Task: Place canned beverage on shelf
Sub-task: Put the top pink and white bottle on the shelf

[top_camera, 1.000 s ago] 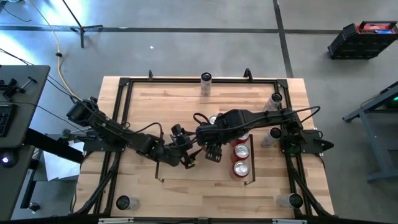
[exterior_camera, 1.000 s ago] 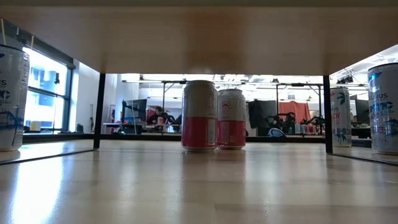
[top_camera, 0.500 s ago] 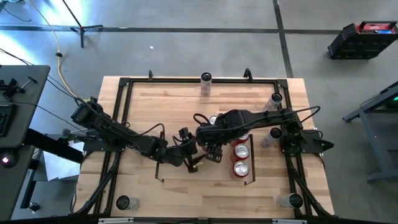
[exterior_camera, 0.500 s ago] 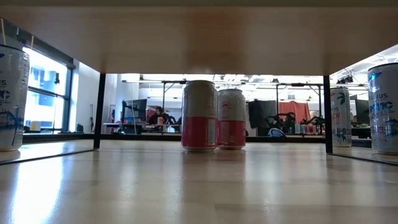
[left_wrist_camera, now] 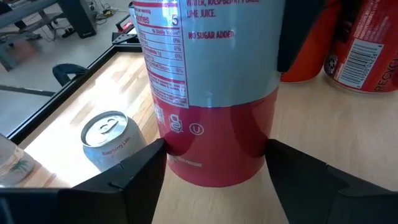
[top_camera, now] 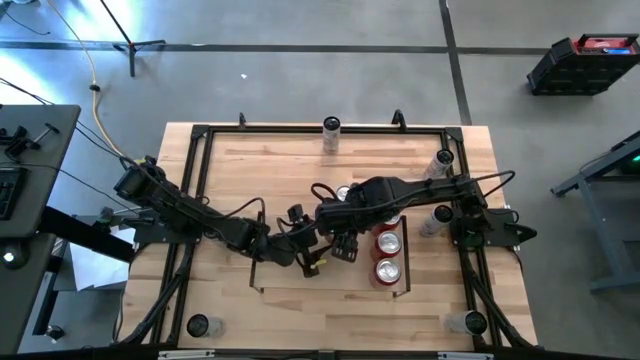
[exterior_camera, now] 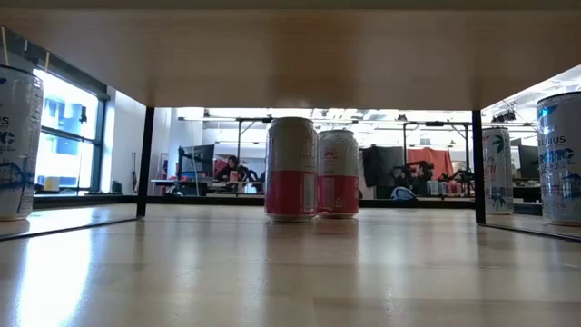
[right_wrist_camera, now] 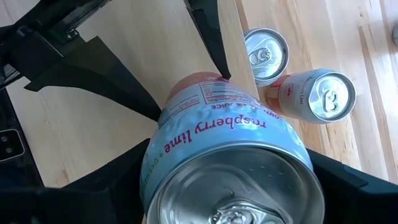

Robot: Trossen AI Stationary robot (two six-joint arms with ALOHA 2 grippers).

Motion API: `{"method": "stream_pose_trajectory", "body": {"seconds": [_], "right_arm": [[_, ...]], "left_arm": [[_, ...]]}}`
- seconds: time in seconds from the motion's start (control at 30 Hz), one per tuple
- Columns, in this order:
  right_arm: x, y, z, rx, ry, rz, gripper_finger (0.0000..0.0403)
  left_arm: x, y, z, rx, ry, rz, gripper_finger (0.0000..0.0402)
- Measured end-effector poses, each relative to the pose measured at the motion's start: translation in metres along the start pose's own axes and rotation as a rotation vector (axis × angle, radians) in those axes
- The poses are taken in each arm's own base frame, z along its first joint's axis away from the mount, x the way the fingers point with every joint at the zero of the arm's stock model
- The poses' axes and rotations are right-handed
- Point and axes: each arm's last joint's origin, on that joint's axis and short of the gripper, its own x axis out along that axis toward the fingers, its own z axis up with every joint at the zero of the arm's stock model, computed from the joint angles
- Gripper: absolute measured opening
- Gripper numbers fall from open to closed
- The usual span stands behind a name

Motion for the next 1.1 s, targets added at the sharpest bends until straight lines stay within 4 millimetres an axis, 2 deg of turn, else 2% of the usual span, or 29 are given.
{"method": "stream_pose_trajectory", "body": {"seconds": [1.1], "right_arm": [[0.0,-0.0001,0.0005,-0.014,-0.004,0.001,0.0303]], "left_arm": [[0.002,0.0024,0.0003,-0.012,0.004,-0.003,0.0255]]}}
